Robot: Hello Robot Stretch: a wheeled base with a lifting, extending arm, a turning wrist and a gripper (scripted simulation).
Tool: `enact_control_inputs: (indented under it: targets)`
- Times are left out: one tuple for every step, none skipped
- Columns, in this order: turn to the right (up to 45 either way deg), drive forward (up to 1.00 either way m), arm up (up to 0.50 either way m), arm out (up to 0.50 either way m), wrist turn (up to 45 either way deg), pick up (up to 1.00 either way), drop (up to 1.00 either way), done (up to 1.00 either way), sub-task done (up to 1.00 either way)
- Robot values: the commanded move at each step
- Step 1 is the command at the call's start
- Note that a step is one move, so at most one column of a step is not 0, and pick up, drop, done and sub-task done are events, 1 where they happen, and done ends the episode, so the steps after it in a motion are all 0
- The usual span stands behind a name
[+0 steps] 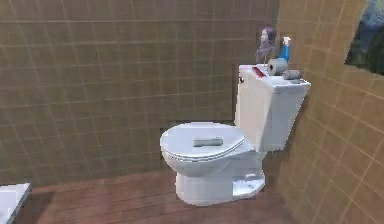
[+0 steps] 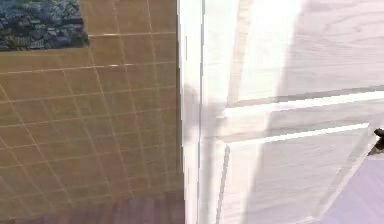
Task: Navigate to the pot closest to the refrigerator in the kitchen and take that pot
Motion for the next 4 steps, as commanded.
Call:
enact_control_inputs:
  targets:
    - [-45.0, 0.0, 0.0, 0.0, 0.0, 0.0, 0.0, 0.0, 0.0]
    - [-9.0, 0.0, 0.0, 0.0, 0.0, 0.0, 0.0, 0.0, 0.0]
    - [0.0, 0.65, 0.0, 0.0, 0.0, 0.0, 0.0, 0.0, 0.0]
    - [27.0, 0.0, 0.0, 0.0, 0.0, 0.0, 0.0, 0.0, 0.0]
